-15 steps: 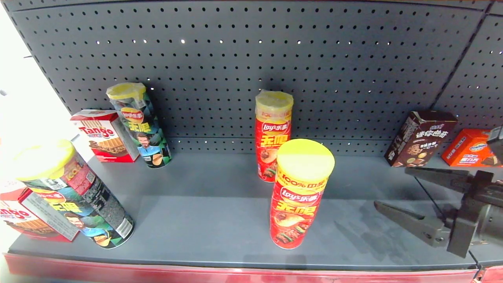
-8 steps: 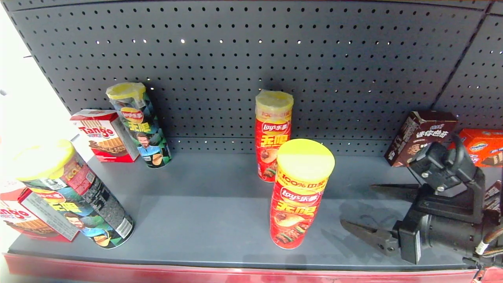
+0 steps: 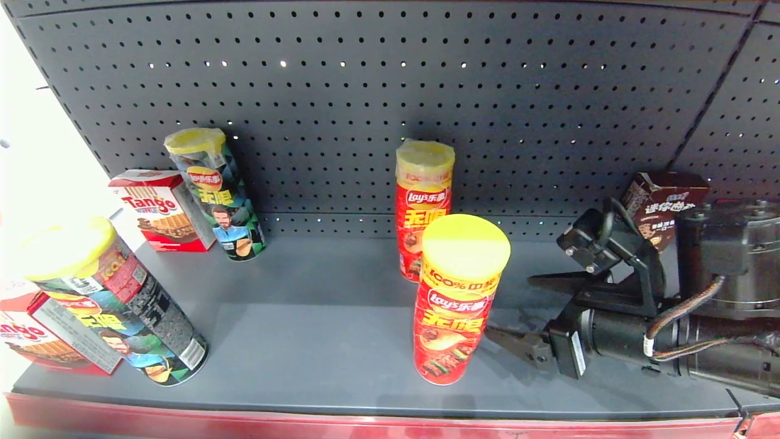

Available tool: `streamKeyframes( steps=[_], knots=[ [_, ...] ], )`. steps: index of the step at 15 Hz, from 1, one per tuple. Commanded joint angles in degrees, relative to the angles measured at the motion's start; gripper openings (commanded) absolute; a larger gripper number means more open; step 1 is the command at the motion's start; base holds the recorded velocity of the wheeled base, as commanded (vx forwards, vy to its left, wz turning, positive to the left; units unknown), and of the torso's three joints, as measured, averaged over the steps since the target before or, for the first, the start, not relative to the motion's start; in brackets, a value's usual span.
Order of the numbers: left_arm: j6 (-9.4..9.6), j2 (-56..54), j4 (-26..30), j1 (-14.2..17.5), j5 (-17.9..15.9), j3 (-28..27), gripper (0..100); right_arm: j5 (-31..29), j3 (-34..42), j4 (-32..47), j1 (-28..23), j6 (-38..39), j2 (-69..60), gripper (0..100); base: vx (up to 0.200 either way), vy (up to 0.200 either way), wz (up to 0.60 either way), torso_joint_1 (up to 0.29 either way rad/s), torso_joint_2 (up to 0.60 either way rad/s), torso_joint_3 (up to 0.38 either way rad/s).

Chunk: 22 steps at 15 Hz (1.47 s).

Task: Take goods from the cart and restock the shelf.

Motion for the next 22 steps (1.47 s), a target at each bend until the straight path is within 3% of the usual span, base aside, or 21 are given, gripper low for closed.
streamKeyframes(
  steps=[1,22],
  knots=[
    [-0.01,0.14,-0.01,-0.08,0.01,-0.02,100,-0.05,-0.82,-0.1,0.12,0.01,1.69,100,0.0,0.0,0.0,0.0,0.0,0.0],
    [-0.01,0.14,-0.01,0.01,0.01,-0.02,100,-0.31,-3.72,-0.81,0.65,-0.16,3.8,100,0.0,0.0,0.0,0.0,0.0,0.0]
  ],
)
